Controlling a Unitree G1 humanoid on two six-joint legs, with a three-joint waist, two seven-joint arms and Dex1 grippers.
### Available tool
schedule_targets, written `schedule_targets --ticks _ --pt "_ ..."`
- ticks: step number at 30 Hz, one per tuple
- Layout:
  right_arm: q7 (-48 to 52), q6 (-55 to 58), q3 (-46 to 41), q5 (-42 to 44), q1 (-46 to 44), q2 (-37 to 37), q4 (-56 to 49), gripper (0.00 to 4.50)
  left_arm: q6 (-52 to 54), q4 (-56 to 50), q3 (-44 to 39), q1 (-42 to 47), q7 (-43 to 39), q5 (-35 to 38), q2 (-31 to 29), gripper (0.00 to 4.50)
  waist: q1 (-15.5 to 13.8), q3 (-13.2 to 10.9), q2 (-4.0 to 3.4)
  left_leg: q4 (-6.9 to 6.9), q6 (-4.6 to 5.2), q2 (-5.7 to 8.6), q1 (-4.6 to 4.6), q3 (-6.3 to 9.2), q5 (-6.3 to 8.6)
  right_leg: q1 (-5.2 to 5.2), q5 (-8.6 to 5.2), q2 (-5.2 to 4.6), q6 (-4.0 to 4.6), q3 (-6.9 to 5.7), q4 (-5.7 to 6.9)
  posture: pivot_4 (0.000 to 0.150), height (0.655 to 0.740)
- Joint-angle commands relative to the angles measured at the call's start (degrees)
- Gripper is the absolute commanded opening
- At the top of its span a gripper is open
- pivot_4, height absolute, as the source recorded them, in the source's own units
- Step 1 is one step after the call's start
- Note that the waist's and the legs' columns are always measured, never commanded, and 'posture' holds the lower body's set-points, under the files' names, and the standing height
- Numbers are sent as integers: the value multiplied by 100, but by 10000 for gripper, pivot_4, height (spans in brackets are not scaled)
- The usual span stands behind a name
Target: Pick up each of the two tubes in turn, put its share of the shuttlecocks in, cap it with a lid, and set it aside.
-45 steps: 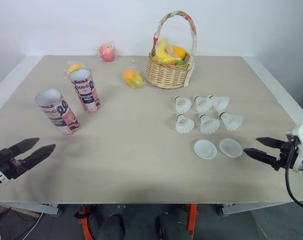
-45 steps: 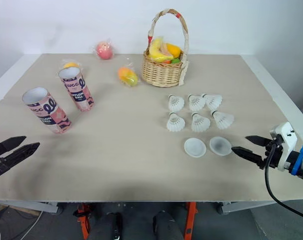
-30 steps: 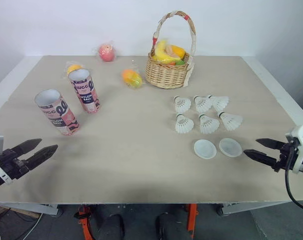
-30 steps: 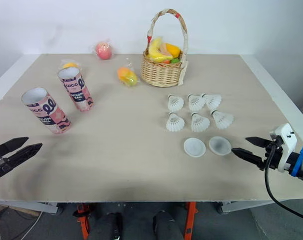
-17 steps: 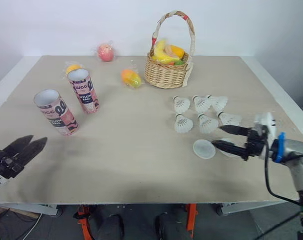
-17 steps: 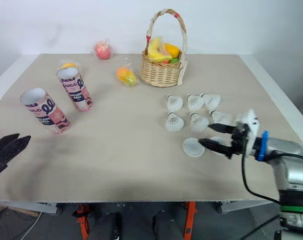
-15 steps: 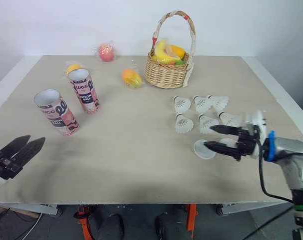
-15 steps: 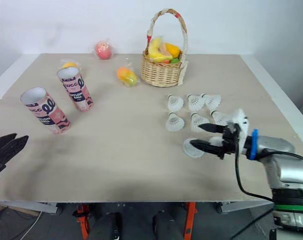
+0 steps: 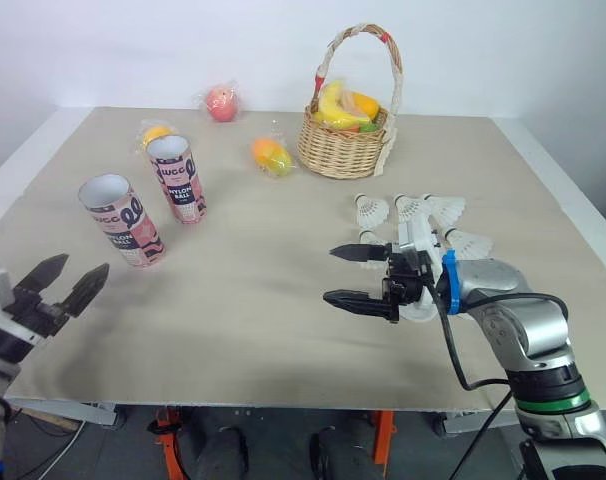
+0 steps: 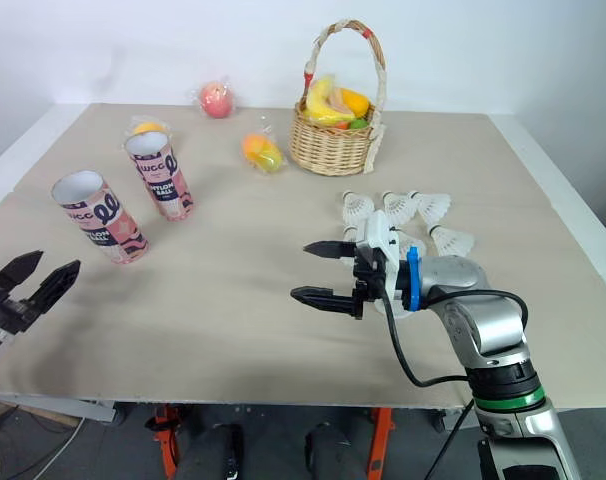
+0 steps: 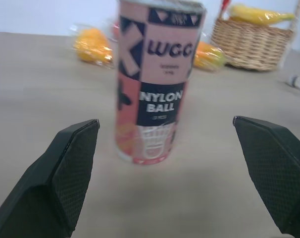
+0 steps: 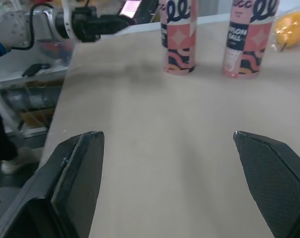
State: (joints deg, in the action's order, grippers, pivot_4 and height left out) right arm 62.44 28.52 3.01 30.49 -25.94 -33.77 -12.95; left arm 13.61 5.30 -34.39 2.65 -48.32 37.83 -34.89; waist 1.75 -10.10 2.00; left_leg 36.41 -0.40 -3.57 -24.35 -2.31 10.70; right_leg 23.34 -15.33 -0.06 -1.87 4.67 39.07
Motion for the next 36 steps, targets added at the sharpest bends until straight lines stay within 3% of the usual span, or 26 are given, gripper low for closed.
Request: schedule_targets --ticks 1,10,19,31,34,36 --pt "-246 -103 -12 -42 -83 66 -372 44629 -361 841 128 525 -216 -270 -241 45000 1 1 1 0 0 -7 -1 1 0 1 0 7 1 -1 0 1500 7393" --pt "-620 76 -296 208 253 -63 -997 44629 -937 2696 1000 2034 -789 -939 -341 45000 -13 1 2 -2 -4 -1 -21 17 3 7 -1 11 18 -7 1 1500 7393" --pt "-899 202 -418 370 403 -150 -1378 44629 -1732 4600 1249 3200 -1012 -1466 -482 45000 -41 1 3 2 -3 -1 -26 28 3 6 -1 19 16 -11 1 1500 7393" --pt "-1073 238 -562 539 519 -383 -1689 44629 -2476 5887 1619 4096 -1026 -2071 -297 45000 -51 1 3 7 -3 4 -40 51 2 5 -4 25 11 -16 1 1500 7393" --pt "-1114 242 -557 549 530 -388 -1734 45000 -2581 6012 1667 4151 -1037 -2160 -308 36858 -43 1 3 8 -3 3 -40 52 2 6 -4 28 12 -17 1 1500 7393" --pt "-1137 254 -577 574 551 -396 -1771 45000 -2659 6037 1683 4148 -1037 -2223 -326 28970 -45 1 3 8 -3 3 -40 55 2 5 -4 29 12 -17 2 1500 7393"
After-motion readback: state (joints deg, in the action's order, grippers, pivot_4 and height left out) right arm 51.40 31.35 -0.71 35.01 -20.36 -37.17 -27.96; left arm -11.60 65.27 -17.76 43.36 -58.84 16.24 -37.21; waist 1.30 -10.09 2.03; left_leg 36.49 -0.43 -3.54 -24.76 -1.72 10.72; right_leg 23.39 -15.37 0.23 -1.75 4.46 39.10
